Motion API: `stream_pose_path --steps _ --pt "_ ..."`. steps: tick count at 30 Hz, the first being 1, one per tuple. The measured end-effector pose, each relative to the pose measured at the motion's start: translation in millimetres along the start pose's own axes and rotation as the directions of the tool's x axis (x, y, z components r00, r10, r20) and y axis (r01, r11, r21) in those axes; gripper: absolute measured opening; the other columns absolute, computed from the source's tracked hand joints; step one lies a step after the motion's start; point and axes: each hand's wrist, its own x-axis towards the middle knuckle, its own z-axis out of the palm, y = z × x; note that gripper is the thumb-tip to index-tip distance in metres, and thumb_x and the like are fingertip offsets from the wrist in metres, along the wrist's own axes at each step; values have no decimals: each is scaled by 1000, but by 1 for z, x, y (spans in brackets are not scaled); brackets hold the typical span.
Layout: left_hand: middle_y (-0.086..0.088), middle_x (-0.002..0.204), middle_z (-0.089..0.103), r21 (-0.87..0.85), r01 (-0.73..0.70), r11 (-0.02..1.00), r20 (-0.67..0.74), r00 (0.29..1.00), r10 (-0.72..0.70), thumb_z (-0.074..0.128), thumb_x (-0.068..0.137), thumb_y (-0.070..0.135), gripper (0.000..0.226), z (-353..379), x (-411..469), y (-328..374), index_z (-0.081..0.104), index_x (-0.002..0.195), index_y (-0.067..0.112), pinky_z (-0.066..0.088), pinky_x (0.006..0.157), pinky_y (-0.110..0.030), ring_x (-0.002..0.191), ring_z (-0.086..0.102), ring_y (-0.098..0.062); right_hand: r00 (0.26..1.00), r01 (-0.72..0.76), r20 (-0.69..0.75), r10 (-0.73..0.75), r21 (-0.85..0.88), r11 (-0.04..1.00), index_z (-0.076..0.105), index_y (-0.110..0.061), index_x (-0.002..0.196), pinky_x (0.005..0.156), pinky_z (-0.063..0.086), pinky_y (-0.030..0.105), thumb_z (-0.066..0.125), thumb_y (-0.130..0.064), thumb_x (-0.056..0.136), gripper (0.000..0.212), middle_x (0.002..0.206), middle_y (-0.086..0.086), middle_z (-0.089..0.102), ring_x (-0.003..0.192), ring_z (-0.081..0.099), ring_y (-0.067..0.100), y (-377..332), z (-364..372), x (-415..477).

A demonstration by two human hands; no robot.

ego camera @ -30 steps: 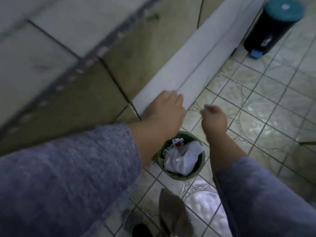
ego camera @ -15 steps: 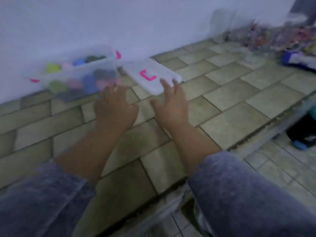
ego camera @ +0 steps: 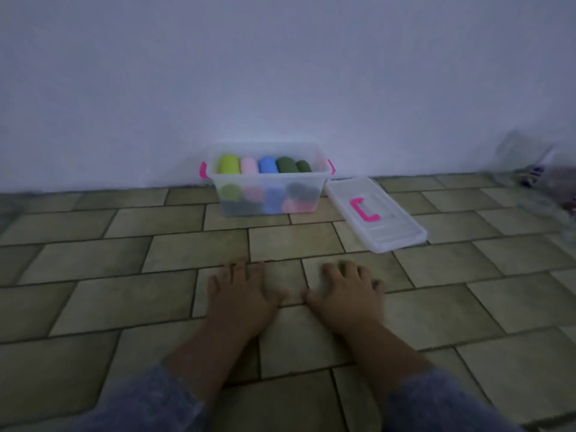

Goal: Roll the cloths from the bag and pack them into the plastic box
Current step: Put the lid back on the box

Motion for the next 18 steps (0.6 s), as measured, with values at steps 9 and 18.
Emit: stream_pose_path --steps 9,18 --pt "-3 153 27 -178 130 975 -160 974 -159 39 79 68 74 -30 49 -9 35 141 28 26 111 -48 140 23 -25 992 -34 -122 32 -14 999 46 -24 124 90 36 45 48 -54 80 53 122 6 50 113 46 28 33 -39 115" --pt "-20 145 37 -739 231 632 -169 845 -507 54 89 45 75 -129 153 -24 29 143 1 31 103 -35 132 37 -32 995 -102 1 102 20 995 52 -22 125 88 46 38 51 -47 85 47 115 4 54 105 53 24 52 -31 177"
